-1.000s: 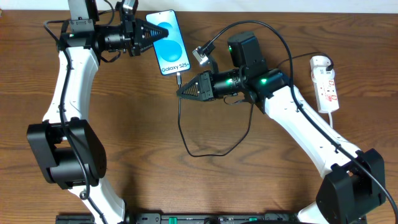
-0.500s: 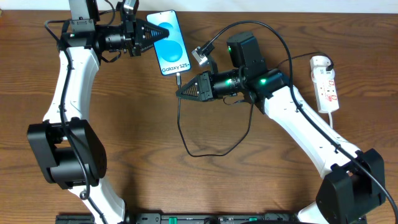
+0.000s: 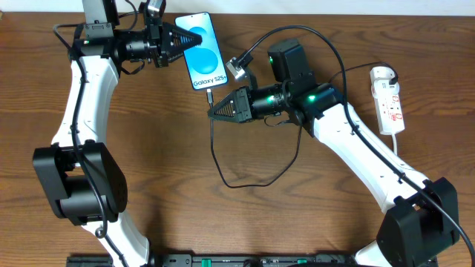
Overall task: Plug charger to phone and switch on socket
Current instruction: 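Push the connector up into the phone's charging port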
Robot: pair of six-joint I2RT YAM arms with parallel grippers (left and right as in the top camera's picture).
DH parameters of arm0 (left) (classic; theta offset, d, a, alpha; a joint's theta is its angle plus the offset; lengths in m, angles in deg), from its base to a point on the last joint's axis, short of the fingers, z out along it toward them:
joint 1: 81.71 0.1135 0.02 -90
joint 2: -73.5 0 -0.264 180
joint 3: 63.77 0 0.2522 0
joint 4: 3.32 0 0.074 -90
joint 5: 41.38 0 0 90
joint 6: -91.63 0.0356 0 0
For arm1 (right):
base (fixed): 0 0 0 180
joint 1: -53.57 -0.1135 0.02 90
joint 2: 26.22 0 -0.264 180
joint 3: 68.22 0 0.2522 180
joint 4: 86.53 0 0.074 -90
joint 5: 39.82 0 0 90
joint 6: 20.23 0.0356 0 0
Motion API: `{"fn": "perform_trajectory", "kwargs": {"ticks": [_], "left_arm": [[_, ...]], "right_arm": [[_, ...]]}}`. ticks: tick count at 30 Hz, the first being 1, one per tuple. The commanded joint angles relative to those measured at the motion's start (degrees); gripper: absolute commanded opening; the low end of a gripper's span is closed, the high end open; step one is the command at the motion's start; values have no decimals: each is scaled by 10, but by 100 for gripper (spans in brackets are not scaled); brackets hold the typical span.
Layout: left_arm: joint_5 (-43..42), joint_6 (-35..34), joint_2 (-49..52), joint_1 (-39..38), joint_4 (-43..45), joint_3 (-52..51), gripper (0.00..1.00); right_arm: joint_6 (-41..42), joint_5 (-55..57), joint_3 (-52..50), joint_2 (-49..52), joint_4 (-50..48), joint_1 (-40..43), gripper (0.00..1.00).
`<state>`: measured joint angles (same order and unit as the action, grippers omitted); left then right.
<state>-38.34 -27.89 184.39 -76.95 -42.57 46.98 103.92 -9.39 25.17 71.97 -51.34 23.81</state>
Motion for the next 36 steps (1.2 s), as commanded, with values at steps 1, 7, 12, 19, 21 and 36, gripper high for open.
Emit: {"fn": "perform_trajectory", "kwargs": {"ticks": [1, 7, 12, 19, 21, 36], "left_arm": [[-31, 12, -16, -2, 1, 7, 7], [-31, 12, -16, -2, 1, 7, 7], [-31, 12, -16, -2, 1, 7, 7], [-31, 12, -16, -2, 1, 7, 7], [-31, 12, -16, -2, 1, 7, 7], [-31, 14, -16, -2, 19, 7, 7]], "right_arm": [[5, -3, -3, -7, -2, -2, 1], [5, -3, -3, -7, 0, 4, 1], [-6, -3, -3, -7, 6, 10, 1], [-10, 1, -3, -7, 17, 23, 1], [-10, 1, -3, -7, 17, 24, 1], [-35, -17, -3, -7, 32, 8, 1]]}}
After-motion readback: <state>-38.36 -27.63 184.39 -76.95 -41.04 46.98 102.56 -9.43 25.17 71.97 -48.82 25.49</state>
